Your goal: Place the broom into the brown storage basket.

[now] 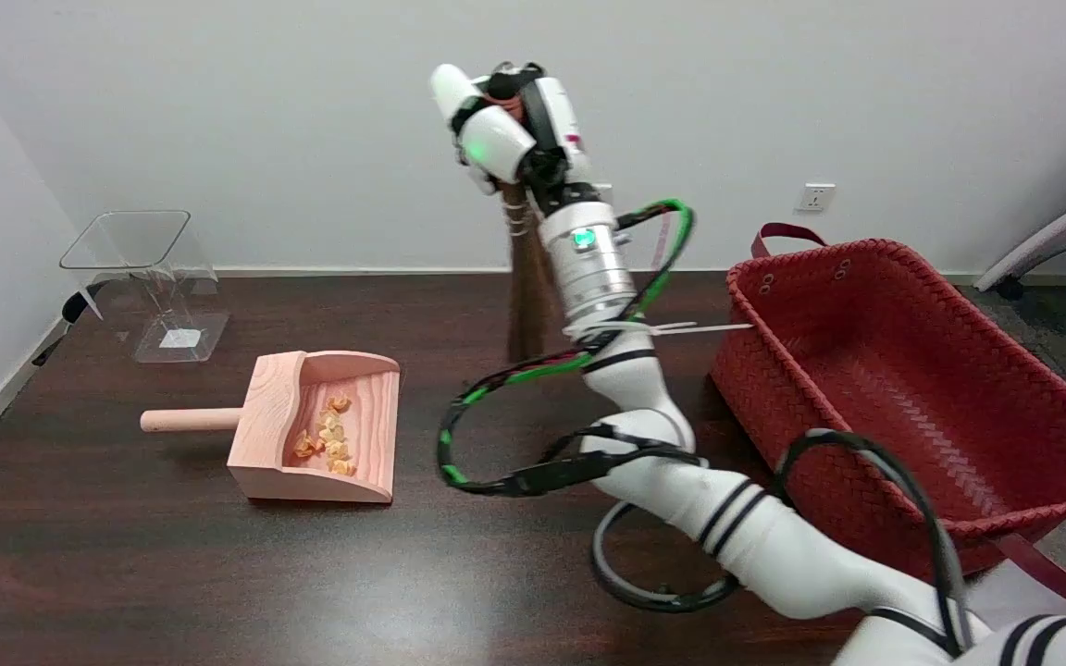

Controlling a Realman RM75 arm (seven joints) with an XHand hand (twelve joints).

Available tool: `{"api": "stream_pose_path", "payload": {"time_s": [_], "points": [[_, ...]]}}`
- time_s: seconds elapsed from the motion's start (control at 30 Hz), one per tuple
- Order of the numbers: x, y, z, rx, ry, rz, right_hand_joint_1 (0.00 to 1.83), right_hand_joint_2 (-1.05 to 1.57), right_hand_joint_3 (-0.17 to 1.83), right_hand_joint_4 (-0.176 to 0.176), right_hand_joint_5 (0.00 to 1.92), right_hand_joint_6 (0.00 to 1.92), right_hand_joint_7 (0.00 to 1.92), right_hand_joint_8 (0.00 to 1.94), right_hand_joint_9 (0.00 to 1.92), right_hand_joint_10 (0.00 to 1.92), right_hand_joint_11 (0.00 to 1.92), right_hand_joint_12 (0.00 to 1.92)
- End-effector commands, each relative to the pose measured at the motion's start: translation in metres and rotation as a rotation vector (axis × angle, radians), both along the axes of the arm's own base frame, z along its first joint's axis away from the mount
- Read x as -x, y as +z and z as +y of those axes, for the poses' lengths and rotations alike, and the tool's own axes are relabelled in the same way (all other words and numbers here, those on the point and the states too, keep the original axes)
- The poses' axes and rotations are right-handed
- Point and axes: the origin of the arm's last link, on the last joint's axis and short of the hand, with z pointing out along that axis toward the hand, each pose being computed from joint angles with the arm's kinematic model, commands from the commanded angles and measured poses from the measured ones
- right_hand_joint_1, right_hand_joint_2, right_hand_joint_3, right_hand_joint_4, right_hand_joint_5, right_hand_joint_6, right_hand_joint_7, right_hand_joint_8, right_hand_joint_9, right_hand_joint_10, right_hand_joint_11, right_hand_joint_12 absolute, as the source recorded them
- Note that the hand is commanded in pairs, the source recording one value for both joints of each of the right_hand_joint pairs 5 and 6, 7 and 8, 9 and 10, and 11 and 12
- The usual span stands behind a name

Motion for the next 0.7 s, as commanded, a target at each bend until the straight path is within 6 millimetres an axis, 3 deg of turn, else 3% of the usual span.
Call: {"api": "stream_pose_path", "payload": {"time_s": [0.03, 0.2, 0.33, 0.47, 0.7], "points": [[0.001, 0.060, 0.036, 0.044, -0.035, 0.008, 0.84, 1.54, 0.60, 0.000, 1.92, 1.92, 1.92, 1.92, 1.92, 1.92, 1.92, 1.92], [0.001, 0.056, 0.043, 0.077, -0.035, 0.062, 0.84, 1.55, 0.62, 0.000, 1.92, 1.92, 1.92, 1.92, 1.92, 1.92, 1.92, 1.92], [-0.016, 0.058, 0.051, 0.117, 0.008, 0.101, 0.84, 1.57, 0.62, 0.000, 1.92, 1.92, 1.92, 1.92, 1.92, 1.92, 1.92, 1.92], [-0.034, 0.068, 0.057, 0.139, 0.036, 0.121, 0.85, 1.57, 0.61, 0.000, 1.92, 1.92, 1.92, 1.92, 1.92, 1.92, 1.92, 1.92], [-0.047, 0.087, 0.069, 0.149, 0.012, 0.138, 0.86, 1.57, 0.61, 0.000, 1.92, 1.92, 1.92, 1.92, 1.92, 1.92, 1.92, 1.92]]}}
